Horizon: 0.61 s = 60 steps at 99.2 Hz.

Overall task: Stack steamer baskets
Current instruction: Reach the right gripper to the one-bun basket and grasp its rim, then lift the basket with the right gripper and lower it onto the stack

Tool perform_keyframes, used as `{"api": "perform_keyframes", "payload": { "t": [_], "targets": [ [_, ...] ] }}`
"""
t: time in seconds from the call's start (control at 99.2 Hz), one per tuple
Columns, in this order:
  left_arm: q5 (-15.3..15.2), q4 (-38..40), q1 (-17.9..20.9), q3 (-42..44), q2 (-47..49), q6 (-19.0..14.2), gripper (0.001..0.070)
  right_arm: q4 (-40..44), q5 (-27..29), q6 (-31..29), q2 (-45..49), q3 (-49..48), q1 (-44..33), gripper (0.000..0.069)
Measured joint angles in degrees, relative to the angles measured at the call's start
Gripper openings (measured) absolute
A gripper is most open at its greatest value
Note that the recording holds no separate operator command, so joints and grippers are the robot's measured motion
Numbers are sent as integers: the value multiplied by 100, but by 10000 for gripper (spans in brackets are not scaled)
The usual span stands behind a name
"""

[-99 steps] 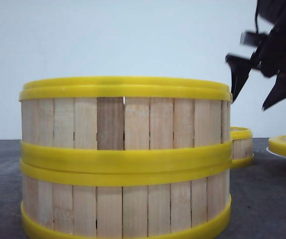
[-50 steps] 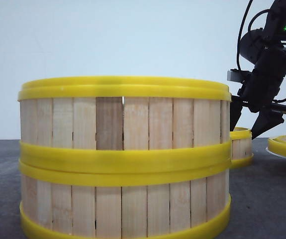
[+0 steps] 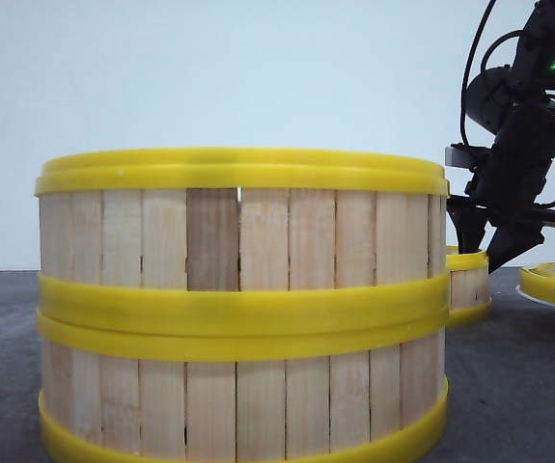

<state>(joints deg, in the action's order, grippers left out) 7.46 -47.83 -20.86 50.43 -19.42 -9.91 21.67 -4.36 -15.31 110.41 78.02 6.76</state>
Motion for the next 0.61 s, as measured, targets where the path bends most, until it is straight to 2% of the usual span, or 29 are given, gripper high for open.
{"api": "perform_keyframes", "payload": {
  "t": [0.141,0.605],
  "targets": [
    [-2,0,0,0,0,24,201,-52,28,-24,0,0,0,35],
    [-7,0,0,0,0,153,201,214,57,-105,-35,144,-2,30]
  ]
}}
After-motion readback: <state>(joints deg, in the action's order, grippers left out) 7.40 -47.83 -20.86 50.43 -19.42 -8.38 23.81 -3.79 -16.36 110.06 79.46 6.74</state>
